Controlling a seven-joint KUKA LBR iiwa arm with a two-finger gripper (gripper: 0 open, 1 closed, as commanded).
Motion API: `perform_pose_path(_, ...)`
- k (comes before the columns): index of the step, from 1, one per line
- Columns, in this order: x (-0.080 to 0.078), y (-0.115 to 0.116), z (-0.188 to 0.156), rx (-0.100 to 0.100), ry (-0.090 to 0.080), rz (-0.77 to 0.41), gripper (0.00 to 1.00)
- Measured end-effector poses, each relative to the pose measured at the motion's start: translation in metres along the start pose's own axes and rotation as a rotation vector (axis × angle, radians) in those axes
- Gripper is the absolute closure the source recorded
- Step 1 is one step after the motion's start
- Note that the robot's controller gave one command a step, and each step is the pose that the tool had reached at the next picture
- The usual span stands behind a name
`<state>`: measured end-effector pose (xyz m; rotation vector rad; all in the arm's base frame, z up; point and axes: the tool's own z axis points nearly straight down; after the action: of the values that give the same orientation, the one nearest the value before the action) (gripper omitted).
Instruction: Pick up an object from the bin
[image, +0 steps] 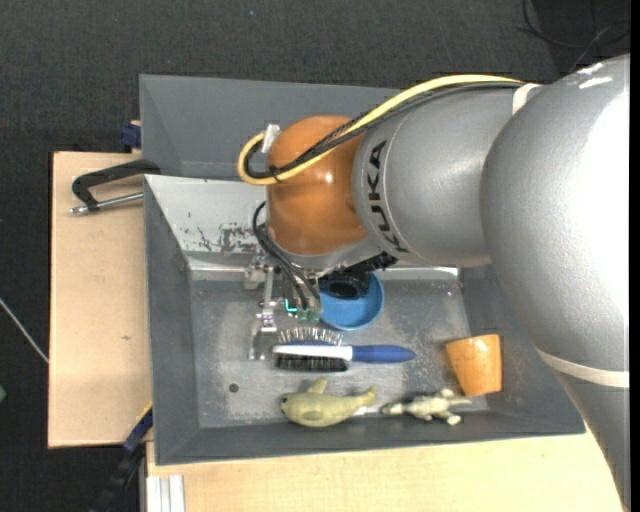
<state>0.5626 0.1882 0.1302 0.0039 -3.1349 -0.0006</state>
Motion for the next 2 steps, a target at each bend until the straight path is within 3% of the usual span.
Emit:
perform_pose_path(1,0.020,-0.074,0.030,0.001,-0.003,0.140,0.00)
perform_pose_path(2,0.042,-0.103,0.046,0.000,-0.012,-0.151,0.00)
